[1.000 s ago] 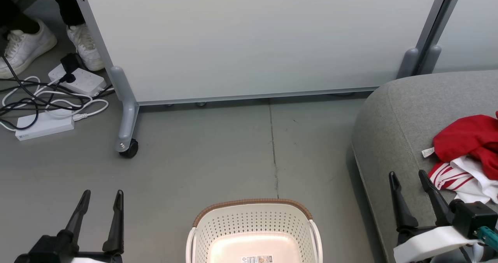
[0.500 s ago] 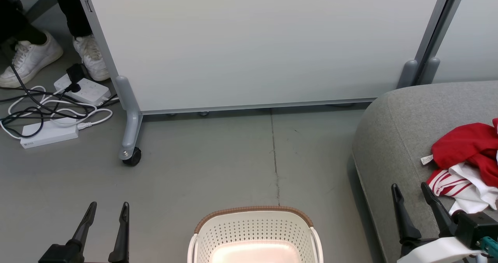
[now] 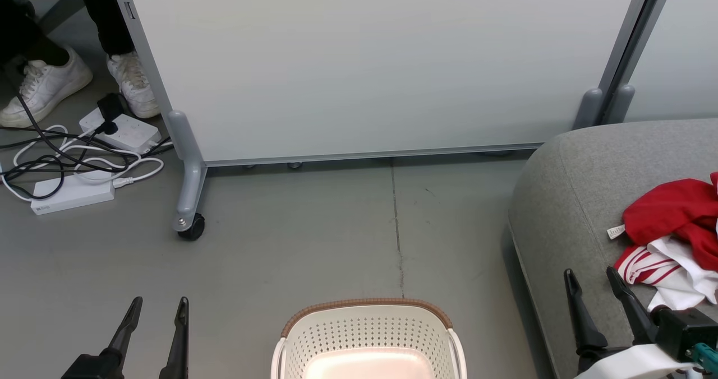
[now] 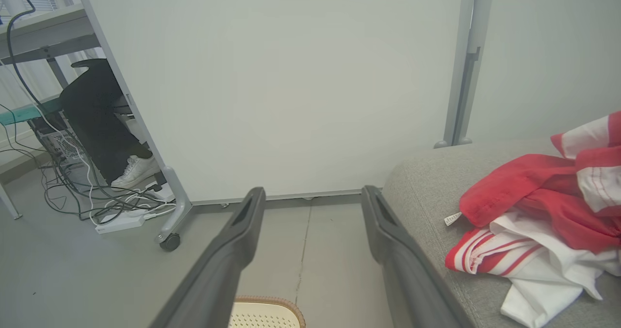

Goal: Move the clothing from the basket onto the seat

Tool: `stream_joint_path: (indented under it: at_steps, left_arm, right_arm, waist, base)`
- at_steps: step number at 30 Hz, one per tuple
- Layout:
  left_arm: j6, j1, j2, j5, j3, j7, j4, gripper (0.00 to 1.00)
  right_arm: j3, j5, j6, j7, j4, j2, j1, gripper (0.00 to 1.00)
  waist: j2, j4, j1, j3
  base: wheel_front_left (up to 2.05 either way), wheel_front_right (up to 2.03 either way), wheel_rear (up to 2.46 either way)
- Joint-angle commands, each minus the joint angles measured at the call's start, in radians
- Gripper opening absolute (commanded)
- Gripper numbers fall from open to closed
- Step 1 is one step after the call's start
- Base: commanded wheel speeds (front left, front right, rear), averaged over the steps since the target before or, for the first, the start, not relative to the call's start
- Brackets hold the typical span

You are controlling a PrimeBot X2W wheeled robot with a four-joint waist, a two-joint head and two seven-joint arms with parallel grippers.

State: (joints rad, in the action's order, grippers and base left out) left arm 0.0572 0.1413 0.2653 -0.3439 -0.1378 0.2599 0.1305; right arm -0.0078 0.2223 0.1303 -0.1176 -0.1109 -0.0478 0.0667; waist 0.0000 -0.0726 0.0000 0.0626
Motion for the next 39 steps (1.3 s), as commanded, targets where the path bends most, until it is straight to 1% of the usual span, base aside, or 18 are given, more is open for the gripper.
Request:
stream_joint_path:
  at_steps: [1, 9, 18, 19, 24, 35, 36, 39]
  left_arm:
    - [0.005, -0.004, 0.004, -0.001, 0.001, 0.002, 0.002, 1.0]
    - [0.007, -0.011, 0.005, -0.001, -0.002, 0.003, 0.021, 1.0]
    - [0.01, -0.017, 0.008, 0.009, -0.001, 0.005, 0.034, 1.0]
    - [0.009, -0.017, 0.008, 0.01, -0.002, 0.005, 0.035, 0.0]
    - [0.002, 0.01, -0.024, -0.007, -0.007, -0.009, 0.071, 0.0]
    - [-0.026, -0.049, -0.052, -0.185, 0.071, -0.078, 0.094, 0.0]
    - [-0.026, -0.049, -0.052, -0.185, 0.071, -0.078, 0.094, 0.0]
    - [-0.034, -0.063, -0.059, -0.23, 0.089, -0.094, 0.1, 0.0]
  right_arm:
    - [-0.002, -0.005, 0.001, 0.004, 0.0, -0.005, 0.006, 1.0]
    - [-0.004, -0.027, 0.001, 0.019, 0.007, -0.005, 0.008, 1.0]
    - [-0.001, -0.024, 0.001, 0.027, 0.012, -0.006, 0.008, 1.0]
    - [-0.001, -0.025, 0.001, 0.027, 0.012, -0.006, 0.008, 0.0]
    - [0.002, -0.01, 0.0, 0.025, -0.036, 0.013, 0.015, 0.0]
    - [0.019, 0.208, 0.0, 0.044, -0.093, 0.01, -0.06, 0.0]
    - [0.019, 0.208, 0.0, 0.044, -0.093, 0.01, -0.06, 0.0]
    - [0.025, 0.263, 0.0, 0.048, -0.108, 0.009, -0.079, 0.0]
  waist:
    - [0.0, -0.001, 0.0, 0.001]
    - [0.0, -0.007, 0.0, 0.004]
    - [0.0, -0.006, 0.0, 0.007]
    - [0.0, -0.006, 0.0, 0.008]
    - [0.0, -0.006, 0.0, 0.007]
    - [0.0, 0.001, 0.0, 0.0]
    - [0.0, 0.001, 0.0, 0.0]
    - [0.0, 0.003, 0.0, -0.002]
  base:
    - [0.0, 0.0, 0.0]
    - [0.0, 0.0, 0.0]
    - [0.0, 0.0, 0.0]
    - [0.0, 0.0, 0.0]
    - [0.0, 0.0, 0.0]
    - [0.0, 0.0, 0.0]
    - [0.0, 0.0, 0.0]
    - [0.0, 0.0, 0.0]
